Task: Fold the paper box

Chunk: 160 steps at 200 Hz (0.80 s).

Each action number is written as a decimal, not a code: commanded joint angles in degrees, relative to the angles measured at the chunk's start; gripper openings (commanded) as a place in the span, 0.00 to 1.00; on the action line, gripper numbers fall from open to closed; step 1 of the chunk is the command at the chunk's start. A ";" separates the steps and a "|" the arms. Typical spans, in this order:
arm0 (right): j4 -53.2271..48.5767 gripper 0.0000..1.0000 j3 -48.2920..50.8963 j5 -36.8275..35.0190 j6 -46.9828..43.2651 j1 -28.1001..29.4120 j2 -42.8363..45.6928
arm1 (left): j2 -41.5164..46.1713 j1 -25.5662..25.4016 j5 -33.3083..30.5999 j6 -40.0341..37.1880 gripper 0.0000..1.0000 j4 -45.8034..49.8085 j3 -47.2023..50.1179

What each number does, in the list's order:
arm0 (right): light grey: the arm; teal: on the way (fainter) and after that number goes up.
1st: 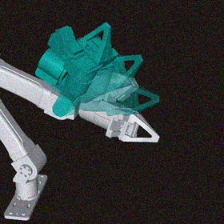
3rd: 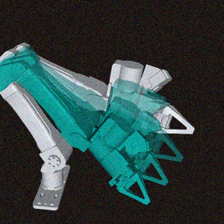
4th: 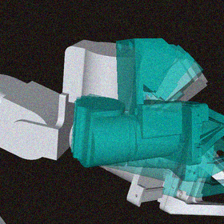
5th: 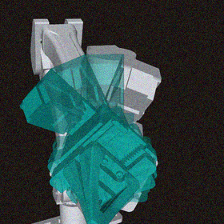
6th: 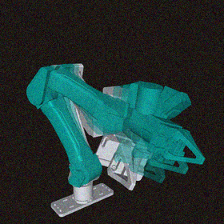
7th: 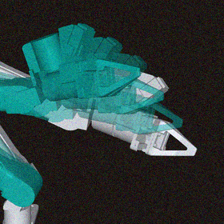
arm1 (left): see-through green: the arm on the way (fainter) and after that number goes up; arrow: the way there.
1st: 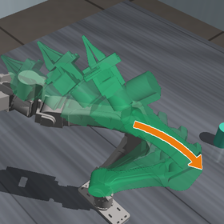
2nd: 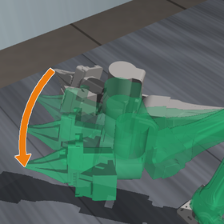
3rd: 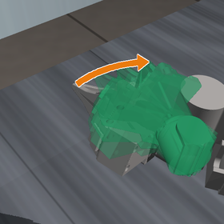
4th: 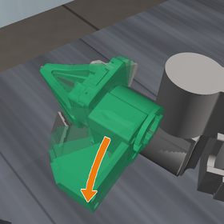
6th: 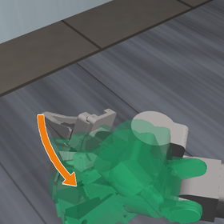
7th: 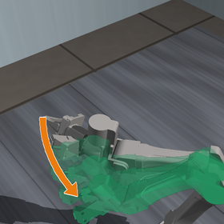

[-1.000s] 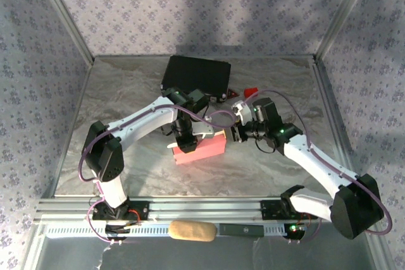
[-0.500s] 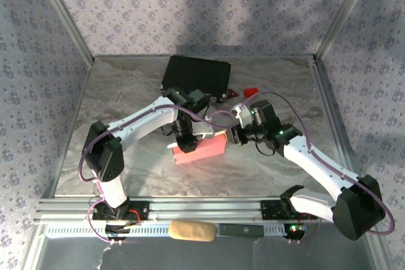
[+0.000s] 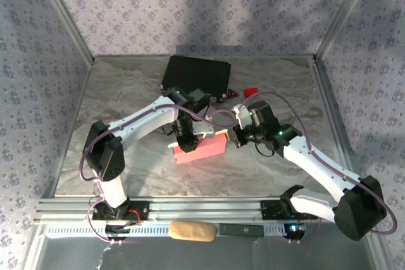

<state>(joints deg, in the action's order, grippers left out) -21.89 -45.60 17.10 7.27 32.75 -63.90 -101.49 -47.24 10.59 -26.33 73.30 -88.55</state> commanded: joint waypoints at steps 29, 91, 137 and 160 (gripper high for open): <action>-0.98 0.01 -3.48 -3.48 4.09 3.04 -1.33 | -2.13 0.30 -2.66 1.17 0.24 -3.81 -0.65; -1.13 0.00 -4.73 -12.23 11.68 9.45 -2.90 | -1.69 0.31 -3.53 1.81 0.24 -5.00 -0.43; 1.56 0.00 -2.36 -14.63 17.99 11.77 -3.07 | -1.52 0.22 -4.76 2.41 0.24 -6.27 0.27; 2.79 0.00 -1.43 -15.73 20.72 12.79 -2.55 | -1.34 0.23 -5.48 2.67 0.24 -7.07 0.54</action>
<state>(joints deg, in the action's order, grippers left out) -21.76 -48.12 -0.25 23.31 42.98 -66.32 -101.47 -47.24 9.39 -23.92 73.23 -88.60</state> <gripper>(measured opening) 0.061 0.239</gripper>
